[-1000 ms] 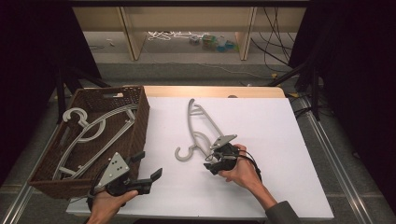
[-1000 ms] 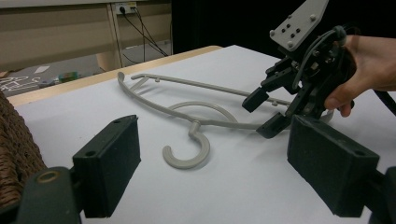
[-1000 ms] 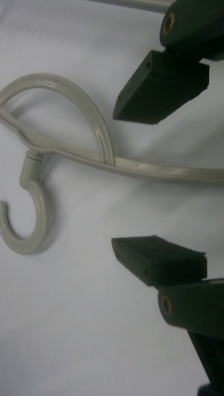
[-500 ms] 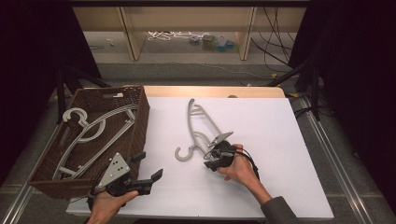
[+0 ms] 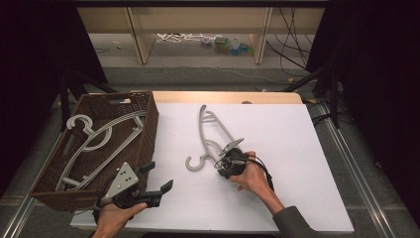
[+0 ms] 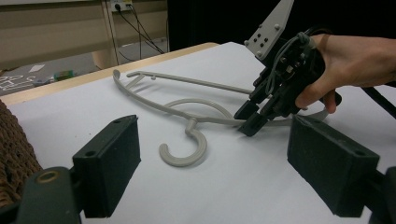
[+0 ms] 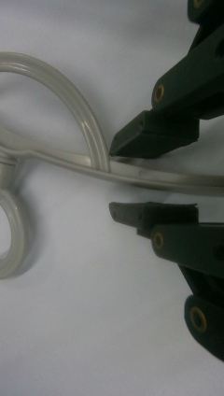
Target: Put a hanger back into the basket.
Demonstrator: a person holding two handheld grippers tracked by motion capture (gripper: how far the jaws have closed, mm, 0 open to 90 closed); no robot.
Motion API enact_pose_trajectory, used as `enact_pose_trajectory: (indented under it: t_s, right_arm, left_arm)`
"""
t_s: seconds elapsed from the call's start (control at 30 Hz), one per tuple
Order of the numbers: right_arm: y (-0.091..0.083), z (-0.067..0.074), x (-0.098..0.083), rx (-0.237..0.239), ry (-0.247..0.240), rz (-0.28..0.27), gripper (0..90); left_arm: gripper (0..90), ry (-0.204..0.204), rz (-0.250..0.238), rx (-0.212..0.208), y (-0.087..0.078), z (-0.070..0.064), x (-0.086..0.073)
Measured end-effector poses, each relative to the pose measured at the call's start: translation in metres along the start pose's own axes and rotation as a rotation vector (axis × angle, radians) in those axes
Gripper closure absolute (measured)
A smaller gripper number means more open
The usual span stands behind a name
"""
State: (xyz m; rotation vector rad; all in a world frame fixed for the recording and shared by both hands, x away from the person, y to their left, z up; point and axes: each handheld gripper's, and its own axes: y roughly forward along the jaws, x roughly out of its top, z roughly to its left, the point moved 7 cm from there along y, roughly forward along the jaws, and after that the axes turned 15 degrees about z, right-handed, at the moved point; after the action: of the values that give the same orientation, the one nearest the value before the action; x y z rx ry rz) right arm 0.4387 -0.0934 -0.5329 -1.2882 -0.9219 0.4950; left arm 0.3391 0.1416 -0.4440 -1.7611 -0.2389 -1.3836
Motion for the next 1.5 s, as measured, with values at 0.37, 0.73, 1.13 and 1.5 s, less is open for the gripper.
enact_pose_trajectory:
  t_s: [0.37, 0.73, 1.13, 1.5]
  right_arm:
    - [-0.001, -0.002, 0.001, -0.012, 0.034, 0.012, 79.1]
    - [-0.007, -0.001, 0.001, -0.034, 0.018, 0.002, 82.3]
    - [-0.030, 0.002, 0.001, -0.001, -0.043, -0.049, 82.4]
    - [-0.058, 0.003, -0.011, 0.038, -0.055, -0.106, 82.5]
  left_arm:
    - [16.9, -0.012, 0.003, -0.008, 0.000, -0.001, -0.001]
    - [17.0, -0.031, 0.000, -0.012, -0.001, -0.001, -0.001]
    - [17.8, -0.014, 0.000, -0.001, -0.001, 0.001, -0.001]
    - [18.7, 0.026, 0.001, 0.013, 0.001, 0.002, 0.000]
